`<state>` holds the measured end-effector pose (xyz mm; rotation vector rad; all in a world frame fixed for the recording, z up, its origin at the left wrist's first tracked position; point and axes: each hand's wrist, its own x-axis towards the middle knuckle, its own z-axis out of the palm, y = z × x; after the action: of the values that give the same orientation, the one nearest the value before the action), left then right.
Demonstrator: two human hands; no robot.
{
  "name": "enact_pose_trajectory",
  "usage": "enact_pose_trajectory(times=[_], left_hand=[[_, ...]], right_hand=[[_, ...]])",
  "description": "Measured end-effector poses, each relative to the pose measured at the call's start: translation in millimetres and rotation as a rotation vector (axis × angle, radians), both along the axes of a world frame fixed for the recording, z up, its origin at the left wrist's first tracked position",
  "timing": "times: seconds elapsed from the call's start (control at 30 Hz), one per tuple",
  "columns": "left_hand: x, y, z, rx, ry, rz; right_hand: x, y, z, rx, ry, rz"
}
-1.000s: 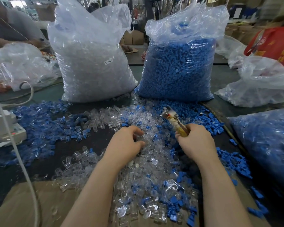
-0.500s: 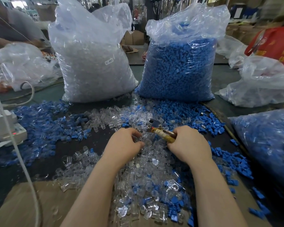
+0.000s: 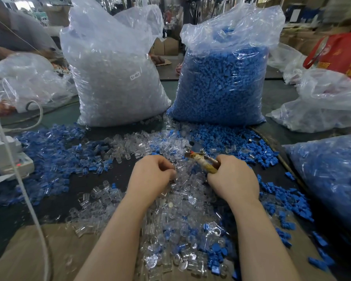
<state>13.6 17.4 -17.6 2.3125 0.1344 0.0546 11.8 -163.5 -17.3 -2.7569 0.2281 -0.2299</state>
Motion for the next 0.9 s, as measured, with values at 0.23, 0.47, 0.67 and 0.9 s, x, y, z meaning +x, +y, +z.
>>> enact_pose_trajectory(times=[0.23, 0.47, 0.67, 0.9], left_hand=[[-5, -1, 12, -0.547, 0.044, 0.027], [-8, -5, 25, -0.902, 0.098, -0.028], [-9, -3, 28, -1.044, 0.129, -0.090], [-8, -7, 28, -1.018, 0.102, -0.015]], right_hand=[[2, 2, 3, 0.494, -0.138, 0.068], [1, 8, 7, 0.929, -0.210, 0.145], [-1, 12, 10, 1.048, -0.261, 0.163], [-3, 16, 12, 1.105, -0.297, 0.244]])
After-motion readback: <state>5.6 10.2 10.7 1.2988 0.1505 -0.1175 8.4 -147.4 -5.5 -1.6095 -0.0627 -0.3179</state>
